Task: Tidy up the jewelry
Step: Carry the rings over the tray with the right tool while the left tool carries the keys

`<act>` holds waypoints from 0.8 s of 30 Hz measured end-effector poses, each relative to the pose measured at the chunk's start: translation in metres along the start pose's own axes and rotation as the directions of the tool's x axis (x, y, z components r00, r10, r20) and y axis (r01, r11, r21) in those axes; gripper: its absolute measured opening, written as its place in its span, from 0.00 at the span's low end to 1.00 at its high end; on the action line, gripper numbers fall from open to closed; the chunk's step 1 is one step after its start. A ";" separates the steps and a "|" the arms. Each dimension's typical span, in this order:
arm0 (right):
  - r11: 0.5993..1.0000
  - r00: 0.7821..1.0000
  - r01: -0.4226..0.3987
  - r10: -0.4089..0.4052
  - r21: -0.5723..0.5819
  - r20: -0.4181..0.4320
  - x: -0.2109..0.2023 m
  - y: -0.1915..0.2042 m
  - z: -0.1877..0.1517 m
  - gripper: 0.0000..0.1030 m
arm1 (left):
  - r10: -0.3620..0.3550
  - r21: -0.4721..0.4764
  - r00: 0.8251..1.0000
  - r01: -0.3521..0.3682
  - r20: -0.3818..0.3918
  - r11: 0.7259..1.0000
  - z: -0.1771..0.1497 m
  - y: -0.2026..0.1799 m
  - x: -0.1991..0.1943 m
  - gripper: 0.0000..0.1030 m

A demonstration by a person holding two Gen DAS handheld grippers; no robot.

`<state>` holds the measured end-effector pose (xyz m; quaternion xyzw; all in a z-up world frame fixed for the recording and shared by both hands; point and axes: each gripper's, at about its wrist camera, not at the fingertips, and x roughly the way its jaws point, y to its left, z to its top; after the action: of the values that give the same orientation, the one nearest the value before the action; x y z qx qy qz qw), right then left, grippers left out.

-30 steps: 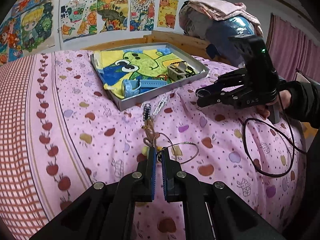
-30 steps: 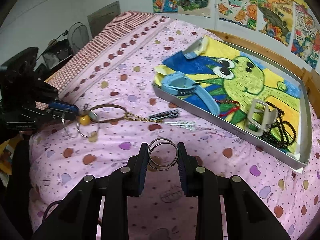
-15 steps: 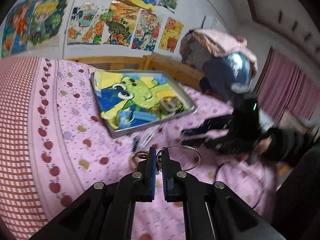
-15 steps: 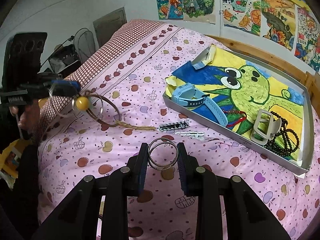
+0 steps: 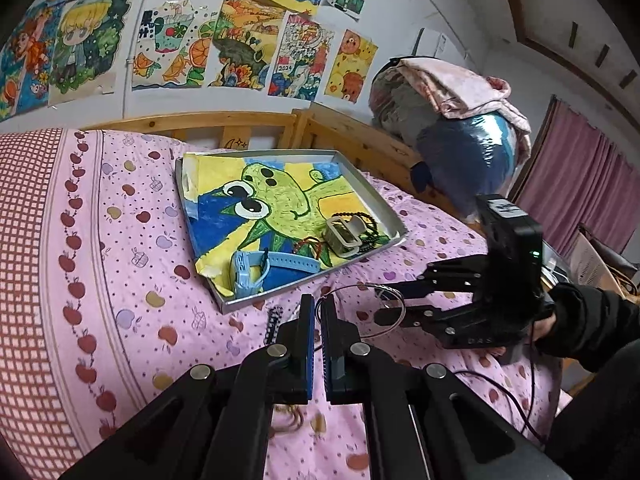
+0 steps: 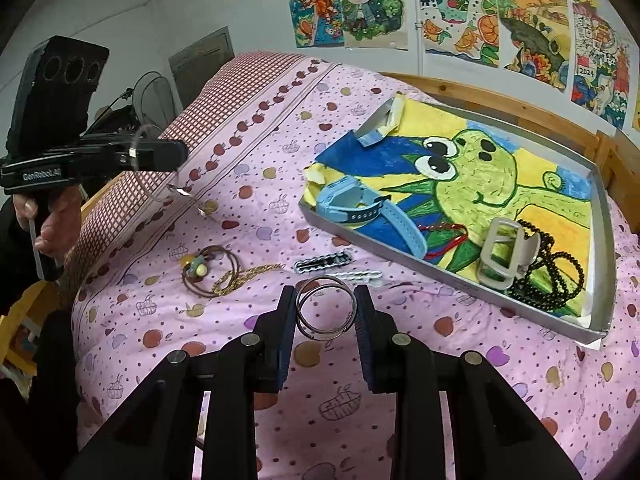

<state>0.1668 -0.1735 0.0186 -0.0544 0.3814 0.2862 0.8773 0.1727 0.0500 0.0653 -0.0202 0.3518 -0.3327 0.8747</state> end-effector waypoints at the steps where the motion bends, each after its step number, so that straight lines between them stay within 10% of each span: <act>1: 1.000 1.000 0.006 -0.006 0.003 0.003 0.000 -0.002 0.002 0.25 | 0.009 -0.002 1.000 -0.009 -0.003 1.000 0.004 0.000 0.006 0.04; 24: 0.935 0.962 0.265 -0.272 0.235 -0.001 0.043 -0.125 0.074 0.25 | 0.168 -0.179 0.985 -0.171 -0.032 0.969 0.086 0.030 0.163 0.04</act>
<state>0.3051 -0.2345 0.0249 0.0020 0.3874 0.1179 0.9143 0.3302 -0.0409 0.0240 -0.0666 0.3881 -0.2236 0.8916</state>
